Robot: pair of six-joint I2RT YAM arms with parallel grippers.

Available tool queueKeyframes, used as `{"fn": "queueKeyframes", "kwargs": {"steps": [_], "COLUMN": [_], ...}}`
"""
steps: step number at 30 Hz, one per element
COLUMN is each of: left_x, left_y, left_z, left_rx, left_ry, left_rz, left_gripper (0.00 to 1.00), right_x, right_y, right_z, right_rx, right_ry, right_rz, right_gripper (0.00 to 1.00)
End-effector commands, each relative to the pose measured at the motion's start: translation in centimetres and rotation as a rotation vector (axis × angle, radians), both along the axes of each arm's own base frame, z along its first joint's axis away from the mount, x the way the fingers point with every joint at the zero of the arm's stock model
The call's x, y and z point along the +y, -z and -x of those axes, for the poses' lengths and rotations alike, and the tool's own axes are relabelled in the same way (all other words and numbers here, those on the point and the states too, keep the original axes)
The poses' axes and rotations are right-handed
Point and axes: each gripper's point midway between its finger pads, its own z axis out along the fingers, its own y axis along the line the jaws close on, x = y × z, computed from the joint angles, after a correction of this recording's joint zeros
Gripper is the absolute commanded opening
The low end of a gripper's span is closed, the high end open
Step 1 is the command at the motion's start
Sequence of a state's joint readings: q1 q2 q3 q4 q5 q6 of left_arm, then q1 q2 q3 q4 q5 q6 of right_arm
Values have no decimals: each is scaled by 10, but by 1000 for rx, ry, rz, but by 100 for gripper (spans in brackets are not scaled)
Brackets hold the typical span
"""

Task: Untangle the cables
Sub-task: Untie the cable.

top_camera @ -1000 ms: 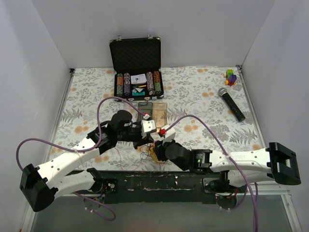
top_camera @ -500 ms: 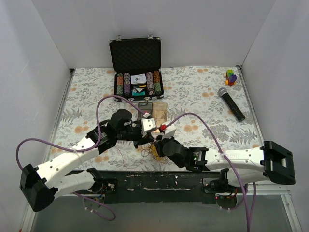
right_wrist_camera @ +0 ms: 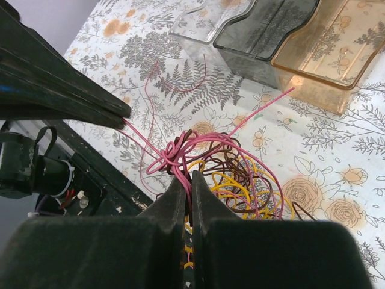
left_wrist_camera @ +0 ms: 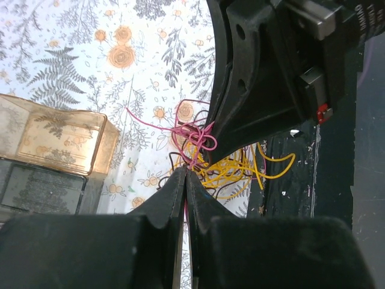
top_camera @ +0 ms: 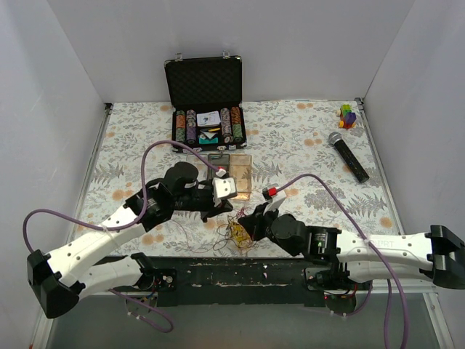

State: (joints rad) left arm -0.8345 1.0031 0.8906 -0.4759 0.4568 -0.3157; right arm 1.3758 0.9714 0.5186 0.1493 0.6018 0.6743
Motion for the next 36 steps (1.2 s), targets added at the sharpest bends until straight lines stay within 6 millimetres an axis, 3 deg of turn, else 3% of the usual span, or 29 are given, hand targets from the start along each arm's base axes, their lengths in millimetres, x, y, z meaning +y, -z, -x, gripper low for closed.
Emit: {"fn": "queueKeyframes", "kwargs": {"steps": [1,6,9,12,14,18,21,24,30,36], "left_x": [27,41,51,55,53,37,20,7,-10,-13], "left_y": [-52,-70,-69,-66,-64,-48,-29,-7,17,12], "left_z": [-18,-19,-22,-22,-20,-1,14,19,13,20], "left_rx": [-144,-187,-214,-223,-208,-99,-5,52,31,34], "left_ry": [-125,-167,-195,-208,-198,-94,12,87,180,205], "left_rz": [17,-4,-35,-45,-38,-19,-2,-14,-21,24], "left_gripper": [0,0,0,0,0,1,36,58,65,65], "right_x": [-49,-65,-72,-74,-70,-59,-51,-39,-7,16], "right_y": [62,88,98,97,88,68,56,41,3,-18], "right_z": [1,7,12,13,12,8,7,10,27,42], "right_rx": [53,91,109,108,94,57,38,18,-25,-24], "right_ry": [65,61,51,42,33,12,-7,-55,-232,-359], "right_rz": [236,297,307,298,272,229,218,183,89,28], "right_gripper": [1,1,1,2,9,9,7,4,4,4]}}
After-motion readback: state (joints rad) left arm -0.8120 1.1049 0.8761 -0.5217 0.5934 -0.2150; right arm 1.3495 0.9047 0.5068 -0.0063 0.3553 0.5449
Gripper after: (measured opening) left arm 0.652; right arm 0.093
